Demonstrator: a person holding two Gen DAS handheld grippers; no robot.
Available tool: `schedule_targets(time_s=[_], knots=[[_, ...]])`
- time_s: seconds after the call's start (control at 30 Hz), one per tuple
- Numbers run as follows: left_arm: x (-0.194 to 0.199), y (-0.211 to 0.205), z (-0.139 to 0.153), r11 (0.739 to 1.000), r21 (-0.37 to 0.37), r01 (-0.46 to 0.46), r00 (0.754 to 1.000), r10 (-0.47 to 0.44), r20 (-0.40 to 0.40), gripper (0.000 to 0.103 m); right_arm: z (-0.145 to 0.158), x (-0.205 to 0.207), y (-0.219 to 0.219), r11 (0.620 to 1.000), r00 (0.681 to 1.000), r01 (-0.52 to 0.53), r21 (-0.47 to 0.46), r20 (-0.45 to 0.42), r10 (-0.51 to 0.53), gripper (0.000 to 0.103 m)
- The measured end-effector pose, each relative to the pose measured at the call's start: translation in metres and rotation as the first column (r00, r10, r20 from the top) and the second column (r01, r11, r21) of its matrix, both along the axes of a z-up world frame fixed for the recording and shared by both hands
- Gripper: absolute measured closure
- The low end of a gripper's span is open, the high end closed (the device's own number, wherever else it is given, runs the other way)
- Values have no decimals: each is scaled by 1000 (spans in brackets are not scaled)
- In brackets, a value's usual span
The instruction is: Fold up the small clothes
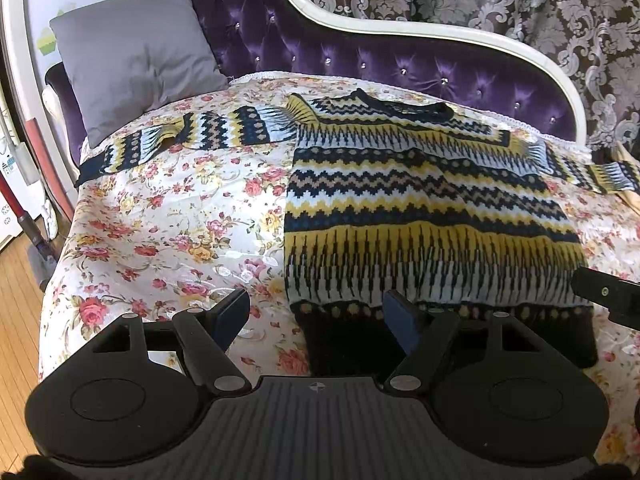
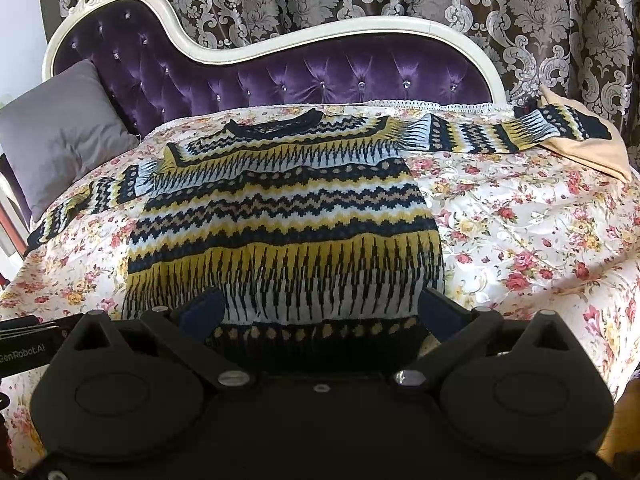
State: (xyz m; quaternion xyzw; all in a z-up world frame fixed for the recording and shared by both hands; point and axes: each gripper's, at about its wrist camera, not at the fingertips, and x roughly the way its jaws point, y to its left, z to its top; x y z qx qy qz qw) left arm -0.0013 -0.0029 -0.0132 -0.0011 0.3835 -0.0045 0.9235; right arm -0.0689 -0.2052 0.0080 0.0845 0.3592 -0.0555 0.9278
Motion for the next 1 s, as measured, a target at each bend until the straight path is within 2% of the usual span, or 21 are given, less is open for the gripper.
schedule_targets(time_s=[1.0], knots=[[3,-4,-2,1000,-1,23,999,-23,-32,31,-5,2,-2,1000,1000,16,11,-27,-15,1]])
